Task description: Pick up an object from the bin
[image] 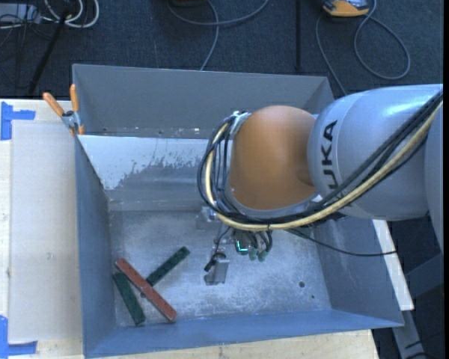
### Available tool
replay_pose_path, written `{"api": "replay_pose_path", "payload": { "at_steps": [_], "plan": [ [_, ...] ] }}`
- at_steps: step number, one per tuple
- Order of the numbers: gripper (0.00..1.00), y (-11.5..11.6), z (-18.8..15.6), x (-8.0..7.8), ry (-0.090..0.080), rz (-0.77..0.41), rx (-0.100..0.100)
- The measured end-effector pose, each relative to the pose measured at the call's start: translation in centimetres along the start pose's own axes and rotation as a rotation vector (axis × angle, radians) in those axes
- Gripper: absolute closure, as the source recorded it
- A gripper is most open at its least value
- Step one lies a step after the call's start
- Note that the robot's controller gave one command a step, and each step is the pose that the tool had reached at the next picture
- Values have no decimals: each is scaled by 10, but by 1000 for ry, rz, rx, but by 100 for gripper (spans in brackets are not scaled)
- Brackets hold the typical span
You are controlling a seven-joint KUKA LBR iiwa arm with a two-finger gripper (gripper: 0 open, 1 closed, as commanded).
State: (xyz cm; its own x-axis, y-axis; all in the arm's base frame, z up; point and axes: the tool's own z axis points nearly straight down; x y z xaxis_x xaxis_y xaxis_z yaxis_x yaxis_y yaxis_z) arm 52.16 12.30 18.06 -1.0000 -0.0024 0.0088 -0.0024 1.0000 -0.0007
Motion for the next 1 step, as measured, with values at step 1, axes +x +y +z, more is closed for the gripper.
{"api": "replay_pose_path", "payload": {
  "at_steps": [1],
  "plan": [
    [0,29,113,-8,-3,-388,1]
  ]
}}
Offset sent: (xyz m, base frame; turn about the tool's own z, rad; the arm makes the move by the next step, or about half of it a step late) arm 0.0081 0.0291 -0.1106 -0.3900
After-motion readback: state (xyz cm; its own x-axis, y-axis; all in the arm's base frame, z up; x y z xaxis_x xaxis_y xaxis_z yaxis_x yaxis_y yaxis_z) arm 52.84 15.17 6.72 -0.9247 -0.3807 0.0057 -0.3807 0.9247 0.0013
